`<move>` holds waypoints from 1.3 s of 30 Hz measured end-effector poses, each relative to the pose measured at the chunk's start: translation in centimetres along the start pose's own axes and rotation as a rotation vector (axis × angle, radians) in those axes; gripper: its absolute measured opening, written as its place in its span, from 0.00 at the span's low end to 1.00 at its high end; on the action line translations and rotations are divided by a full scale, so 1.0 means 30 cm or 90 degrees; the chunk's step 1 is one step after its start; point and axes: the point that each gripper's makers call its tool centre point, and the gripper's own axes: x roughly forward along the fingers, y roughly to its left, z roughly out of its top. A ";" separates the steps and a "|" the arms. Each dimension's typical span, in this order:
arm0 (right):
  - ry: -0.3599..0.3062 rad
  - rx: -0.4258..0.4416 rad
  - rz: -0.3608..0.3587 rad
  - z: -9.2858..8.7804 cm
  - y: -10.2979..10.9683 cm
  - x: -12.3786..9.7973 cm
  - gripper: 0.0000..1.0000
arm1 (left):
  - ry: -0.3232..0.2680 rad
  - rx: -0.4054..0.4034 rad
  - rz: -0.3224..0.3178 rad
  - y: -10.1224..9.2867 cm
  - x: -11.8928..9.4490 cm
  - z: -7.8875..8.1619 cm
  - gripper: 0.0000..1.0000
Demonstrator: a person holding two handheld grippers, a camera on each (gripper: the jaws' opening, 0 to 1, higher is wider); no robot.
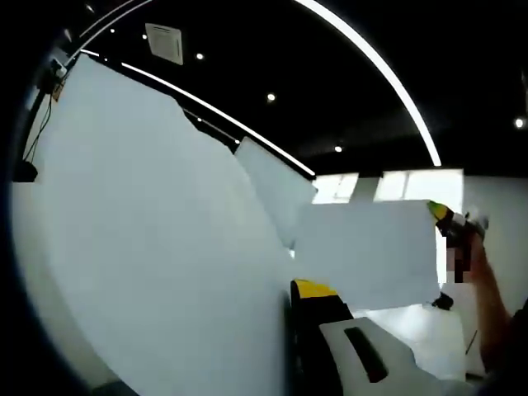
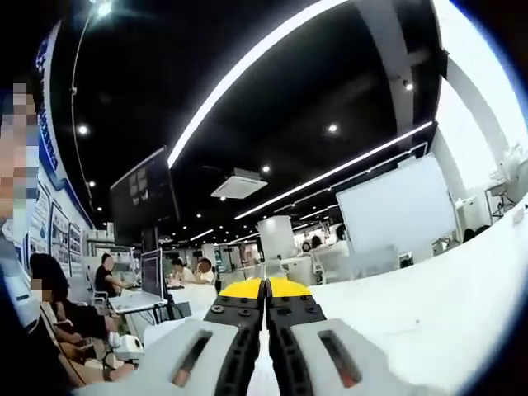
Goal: Organize the stack of printing papers by aligning and flattening the scattered papers on the table
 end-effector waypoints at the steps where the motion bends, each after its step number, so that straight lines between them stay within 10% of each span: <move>1: -0.002 0.003 0.001 0.004 0.001 0.001 0.00 | 0.000 0.000 0.000 -0.001 0.000 0.000 0.12; 39: -0.031 -0.015 0.080 0.105 0.158 0.050 0.00 | 0.001 0.000 -0.001 0.002 0.000 -0.002 0.12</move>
